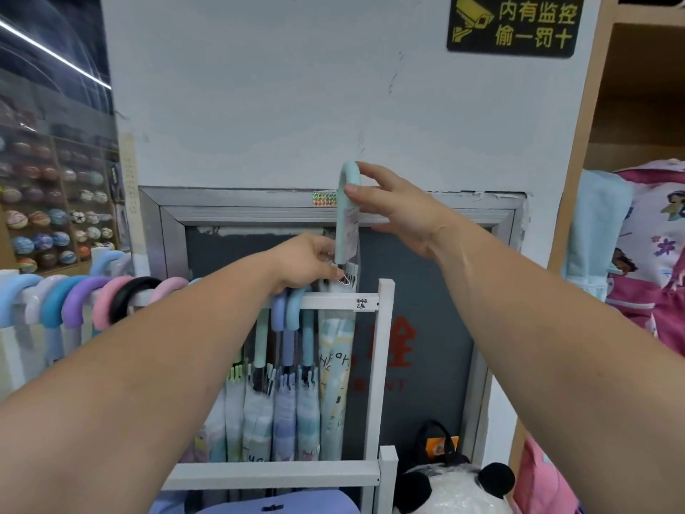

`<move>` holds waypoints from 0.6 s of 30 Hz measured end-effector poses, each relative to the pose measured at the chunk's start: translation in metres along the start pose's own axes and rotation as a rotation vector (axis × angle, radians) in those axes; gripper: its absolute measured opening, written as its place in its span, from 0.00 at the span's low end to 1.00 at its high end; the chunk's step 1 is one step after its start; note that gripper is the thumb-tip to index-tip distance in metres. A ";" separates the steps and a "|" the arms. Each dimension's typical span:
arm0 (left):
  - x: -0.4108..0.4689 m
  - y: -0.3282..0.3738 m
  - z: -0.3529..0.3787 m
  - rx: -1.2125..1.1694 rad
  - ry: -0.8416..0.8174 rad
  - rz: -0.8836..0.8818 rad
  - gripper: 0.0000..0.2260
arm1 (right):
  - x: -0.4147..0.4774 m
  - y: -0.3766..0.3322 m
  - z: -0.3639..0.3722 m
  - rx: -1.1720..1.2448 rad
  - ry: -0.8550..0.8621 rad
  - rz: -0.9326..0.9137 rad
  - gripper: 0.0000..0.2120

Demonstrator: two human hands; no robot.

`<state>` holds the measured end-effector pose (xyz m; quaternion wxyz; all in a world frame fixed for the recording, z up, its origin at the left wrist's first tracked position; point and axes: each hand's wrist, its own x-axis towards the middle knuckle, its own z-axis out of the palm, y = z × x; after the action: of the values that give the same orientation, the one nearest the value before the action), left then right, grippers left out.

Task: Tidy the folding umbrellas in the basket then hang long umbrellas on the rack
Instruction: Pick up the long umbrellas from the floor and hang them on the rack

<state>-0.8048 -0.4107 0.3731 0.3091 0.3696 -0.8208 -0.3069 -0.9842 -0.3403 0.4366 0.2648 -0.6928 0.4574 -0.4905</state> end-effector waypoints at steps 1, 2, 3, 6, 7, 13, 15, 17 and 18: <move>-0.001 0.001 0.000 0.046 -0.023 -0.002 0.11 | 0.001 0.002 0.000 0.005 -0.036 0.018 0.32; -0.001 0.002 0.000 0.088 -0.039 -0.002 0.11 | 0.001 0.003 0.002 0.004 -0.066 0.030 0.33; -0.001 0.003 0.001 0.116 -0.050 -0.002 0.11 | 0.002 0.005 0.002 0.003 -0.085 0.028 0.33; -0.004 0.003 0.001 0.141 -0.071 -0.008 0.10 | 0.001 0.004 0.007 0.006 -0.100 -0.012 0.29; -0.005 0.001 0.000 0.137 -0.082 -0.020 0.10 | 0.000 0.005 0.009 -0.001 -0.108 -0.024 0.27; -0.018 -0.013 -0.020 -0.018 -0.026 -0.073 0.13 | -0.005 0.034 0.018 -0.148 -0.161 0.019 0.28; -0.021 -0.012 -0.020 -0.094 0.076 -0.063 0.12 | -0.005 0.043 0.021 -0.196 -0.192 0.050 0.29; -0.024 -0.009 -0.017 -0.114 0.102 -0.034 0.15 | -0.004 0.051 0.027 -0.268 -0.227 0.072 0.33; -0.027 -0.009 -0.015 -0.087 0.094 -0.020 0.16 | -0.004 0.054 0.030 -0.308 -0.244 0.074 0.33</move>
<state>-0.7757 -0.3981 0.3686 0.3600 0.3781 -0.7875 -0.3274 -0.9772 -0.3627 0.3794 0.2269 -0.7622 0.5166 -0.3173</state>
